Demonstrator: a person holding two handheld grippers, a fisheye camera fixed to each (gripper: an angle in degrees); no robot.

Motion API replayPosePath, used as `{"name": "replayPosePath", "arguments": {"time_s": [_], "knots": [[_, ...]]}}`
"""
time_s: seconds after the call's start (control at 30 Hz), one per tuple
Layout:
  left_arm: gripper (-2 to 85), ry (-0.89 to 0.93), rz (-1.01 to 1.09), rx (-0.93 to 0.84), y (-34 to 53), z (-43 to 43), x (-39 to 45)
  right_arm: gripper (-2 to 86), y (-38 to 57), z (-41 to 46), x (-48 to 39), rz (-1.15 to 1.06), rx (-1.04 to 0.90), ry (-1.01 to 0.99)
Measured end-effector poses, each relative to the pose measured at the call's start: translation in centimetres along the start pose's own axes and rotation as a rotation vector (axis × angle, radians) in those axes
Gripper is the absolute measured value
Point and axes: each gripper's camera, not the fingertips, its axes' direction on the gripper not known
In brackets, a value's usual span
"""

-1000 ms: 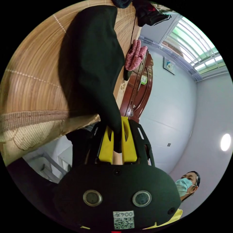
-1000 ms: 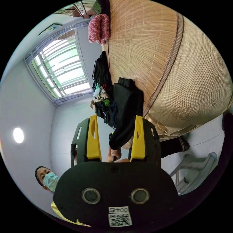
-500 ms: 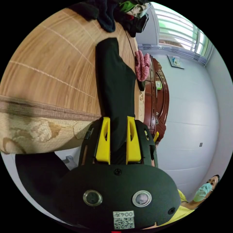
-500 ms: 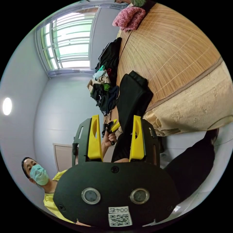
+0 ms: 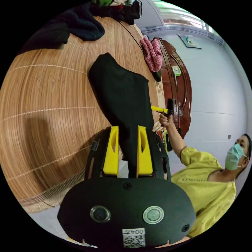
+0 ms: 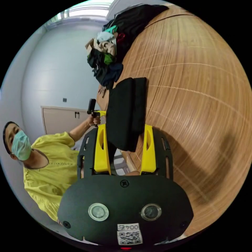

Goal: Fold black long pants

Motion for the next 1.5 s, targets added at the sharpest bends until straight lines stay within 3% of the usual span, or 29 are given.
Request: {"name": "replayPosePath", "arguments": {"time_s": [0.27,0.5,0.63,0.87,1.2,1.37,1.5], "knots": [[10.1,0.035,-0.025,0.048,-5.4,0.2,1.0,19.2,-4.8,0.1,1.2,0.007,-0.143,-0.018],[10.7,-0.124,-0.033,0.004,-11.3,-1.8,3.6,18.1,-4.6,-1.6,2.0,0.090,-0.171,-0.023],[10.5,0.057,-0.039,-0.064,-15.5,-0.1,3.2,16.6,-3.6,-2.1,3.4,0.142,-0.104,-0.093],[10.6,0.123,-0.031,-0.118,-22.7,1.5,6.6,16.7,-1.8,-2.5,3.6,0.177,-0.032,-0.160],[7.6,-0.029,-0.040,-0.103,-29.8,3.2,16.3,13.2,1.6,-2.4,2.4,0.174,-0.029,-0.173],[7.2,-0.201,0.009,-0.095,-33.2,2.5,23.5,9.1,5.1,-4.7,-1.3,0.197,0.076,0.043],[7.0,-0.180,0.063,-0.061,-35.8,0.7,32.6,8.5,9.3,-7.0,-5.5,0.218,0.148,0.128]]}}
